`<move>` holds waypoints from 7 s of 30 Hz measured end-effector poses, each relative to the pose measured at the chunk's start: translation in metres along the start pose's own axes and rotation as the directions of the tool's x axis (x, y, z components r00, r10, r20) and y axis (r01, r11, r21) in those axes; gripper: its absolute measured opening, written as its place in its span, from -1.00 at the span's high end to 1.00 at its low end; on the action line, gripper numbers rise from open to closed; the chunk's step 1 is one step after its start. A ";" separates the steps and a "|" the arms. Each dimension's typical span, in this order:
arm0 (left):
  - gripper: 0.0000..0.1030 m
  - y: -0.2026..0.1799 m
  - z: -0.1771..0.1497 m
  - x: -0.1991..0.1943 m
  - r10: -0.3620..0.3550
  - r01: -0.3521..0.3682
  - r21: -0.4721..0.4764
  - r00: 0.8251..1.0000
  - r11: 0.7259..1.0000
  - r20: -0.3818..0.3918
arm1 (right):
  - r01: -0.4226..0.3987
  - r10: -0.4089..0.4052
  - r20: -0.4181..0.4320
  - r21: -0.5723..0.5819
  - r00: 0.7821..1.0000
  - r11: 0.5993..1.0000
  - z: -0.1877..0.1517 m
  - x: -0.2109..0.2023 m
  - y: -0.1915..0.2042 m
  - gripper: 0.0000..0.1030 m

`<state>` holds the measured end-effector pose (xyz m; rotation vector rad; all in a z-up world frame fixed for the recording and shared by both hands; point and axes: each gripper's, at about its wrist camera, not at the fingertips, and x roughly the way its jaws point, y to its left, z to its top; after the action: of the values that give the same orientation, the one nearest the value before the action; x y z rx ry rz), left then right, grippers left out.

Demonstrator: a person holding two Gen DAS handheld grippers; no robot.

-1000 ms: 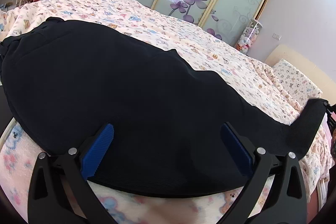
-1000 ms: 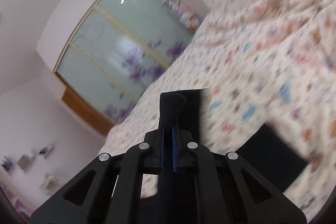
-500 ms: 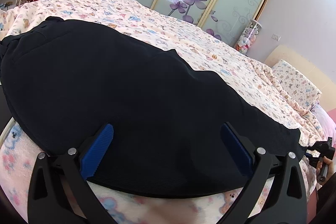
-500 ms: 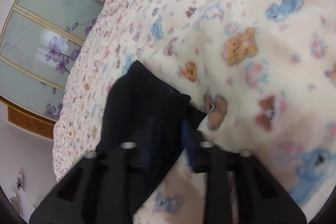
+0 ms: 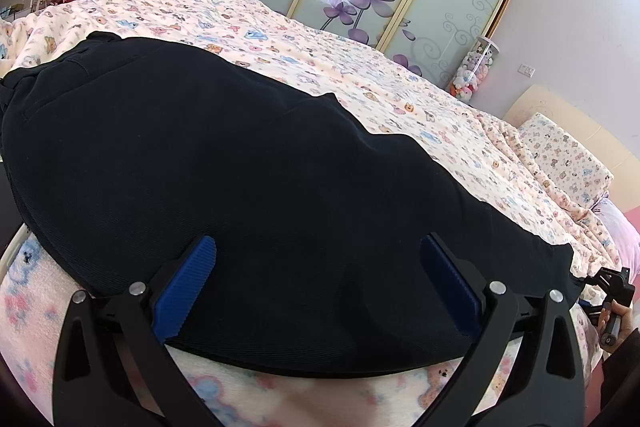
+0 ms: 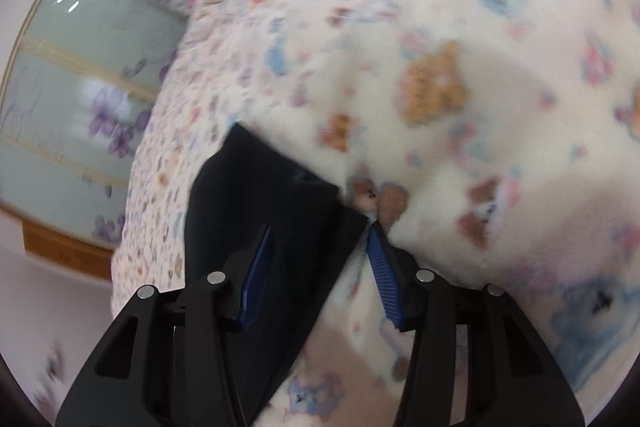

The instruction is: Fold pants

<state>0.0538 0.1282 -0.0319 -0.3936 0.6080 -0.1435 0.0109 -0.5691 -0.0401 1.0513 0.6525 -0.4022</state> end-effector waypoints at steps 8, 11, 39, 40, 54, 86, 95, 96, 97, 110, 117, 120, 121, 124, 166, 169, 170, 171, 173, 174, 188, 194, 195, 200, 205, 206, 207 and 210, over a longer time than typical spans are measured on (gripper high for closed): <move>-0.97 0.000 0.000 0.002 0.011 -0.011 0.007 1.000 1.000 -0.006 | -0.028 0.031 0.041 -0.057 0.999 0.998 -0.004 -0.007 -0.012 0.14; -0.97 0.001 0.000 0.003 0.015 -0.015 0.010 1.000 1.000 -0.008 | -0.034 0.039 0.056 -0.085 0.998 0.996 0.000 -0.006 -0.004 0.12; -0.96 -0.183 0.053 0.128 -0.382 0.456 0.084 0.821 0.886 -0.425 | -0.117 0.166 0.192 -0.245 0.967 0.963 -0.018 -0.010 -0.008 0.52; -0.95 -0.178 0.054 0.141 -0.349 0.418 0.071 0.830 0.905 -0.435 | -0.118 0.167 0.191 -0.242 0.967 0.963 -0.018 -0.010 -0.008 0.52; -0.96 -0.104 0.090 0.169 -0.539 0.439 -0.317 0.732 0.841 -0.417 | -0.132 0.168 0.164 -0.210 0.972 0.969 -0.018 -0.007 -0.013 0.51; -0.19 -0.233 0.076 0.228 0.088 0.525 0.452 0.578 0.721 -0.811 | -0.166 0.196 0.138 -0.199 0.971 0.966 -0.018 0.001 -0.017 0.36; -0.14 -0.244 0.055 0.222 0.094 0.566 0.463 0.560 0.681 -0.823 | -0.166 0.196 0.137 -0.199 0.971 0.966 -0.018 0.000 -0.017 0.35; 0.18 -0.240 0.056 0.222 0.102 0.554 0.470 0.567 0.687 -0.817 | -0.166 0.196 0.138 -0.200 0.971 0.966 -0.018 0.000 -0.017 0.35; 0.48 -0.238 0.056 0.225 0.109 0.538 0.469 0.569 0.700 -0.815 | -0.166 0.196 0.138 -0.200 0.971 0.966 -0.018 0.000 -0.017 0.35; 0.96 -0.235 0.075 0.226 0.060 0.412 0.446 0.679 0.795 -0.732 | -0.193 0.224 0.144 -0.199 0.964 0.961 -0.019 -0.002 -0.019 0.33; 0.72 -0.228 0.056 0.218 0.063 0.340 0.488 0.767 0.804 -0.638 | -0.266 0.279 0.113 -0.115 0.954 0.957 -0.009 -0.014 -0.023 0.18; -0.32 -0.217 0.070 0.186 0.009 0.298 0.474 0.839 0.829 -0.544 | -0.291 0.292 0.083 -0.021 0.953 0.956 -0.001 -0.014 -0.028 0.17; -0.38 -0.213 0.075 0.173 -0.004 0.276 0.478 0.869 0.834 -0.495 | -0.287 0.286 0.071 -0.001 0.955 0.958 0.002 -0.013 -0.028 0.17; -0.54 -0.199 0.084 0.136 -0.063 0.259 0.446 0.911 0.857 -0.408 | -0.260 0.259 0.056 -0.002 0.964 0.966 0.004 -0.012 -0.022 0.17; -0.97 -0.042 0.006 0.051 -0.161 0.190 0.138 0.967 0.972 -0.200 | -0.480 0.292 -0.383 -0.644 0.876 0.595 -0.301 0.031 0.272 0.67; -0.97 -0.041 0.005 0.049 -0.180 0.205 0.122 0.966 0.971 -0.188 | -0.522 0.358 -0.380 -0.622 0.853 0.583 -0.303 0.014 0.283 0.67; -0.97 -0.039 0.005 0.048 -0.188 0.210 0.115 0.965 0.971 -0.183 | -0.534 0.367 -0.387 -0.629 0.846 0.566 -0.310 0.010 0.289 0.67; -0.97 -0.038 0.006 0.047 -0.199 0.219 0.104 0.964 0.970 -0.176 | -0.540 0.364 -0.399 -0.640 0.842 0.547 -0.314 0.008 0.295 0.67; -0.96 -0.035 0.005 0.042 -0.226 0.240 0.080 0.962 0.967 -0.155 | -0.528 0.302 -0.433 -0.684 0.849 0.504 -0.334 0.016 0.298 0.67; -0.96 -0.033 0.005 0.040 -0.244 0.255 0.065 0.960 0.965 -0.141 | -0.518 0.260 -0.449 -0.698 0.855 0.494 -0.345 0.025 0.299 0.67; -0.96 -0.009 0.011 0.021 -0.428 0.427 -0.059 0.904 0.902 -0.005 | -0.577 0.052 -0.607 -0.722 0.793 0.382 -0.383 0.045 0.288 -0.51; -0.96 -0.001 0.013 0.021 -0.474 0.474 -0.090 0.880 0.876 0.022 | -0.607 0.088 -0.637 -0.672 0.766 0.425 -0.360 0.040 0.286 -0.48; -0.96 -0.002 0.014 0.022 -0.471 0.471 -0.088 0.882 0.878 0.019 | -0.592 0.140 -0.605 -0.659 0.784 0.464 -0.336 0.033 0.282 -0.48; -0.96 -0.004 0.015 0.023 -0.467 0.467 -0.085 0.884 0.880 0.015 | -0.409 0.172 -0.410 -0.608 0.896 0.681 -0.223 0.026 0.247 -0.31; -0.96 -0.006 0.015 0.022 -0.460 0.458 -0.087 0.888 0.885 -0.001 | -0.418 0.239 -0.384 -0.499 0.892 0.759 -0.176 0.019 0.203 -0.31; -0.96 -0.007 0.018 0.020 -0.452 0.446 -0.110 0.892 0.888 -0.028 | -0.449 0.269 -0.395 -0.487 0.878 0.749 -0.178 0.014 0.198 -0.31; -0.96 -0.007 0.021 0.016 -0.446 0.436 -0.136 0.894 0.889 -0.047 | -0.477 0.296 -0.406 -0.481 0.865 0.736 -0.181 0.009 0.195 -0.31; -0.96 0.002 0.023 -0.007 -0.409 0.384 -0.230 0.909 0.894 -0.072 | -0.552 0.376 -0.423 -0.456 0.824 0.698 -0.184 0.003 0.187 -0.32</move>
<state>0.0617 0.1389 -0.0114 -0.7200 0.6567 -0.5019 0.0693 -0.3205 0.0205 0.6638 0.6811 0.4092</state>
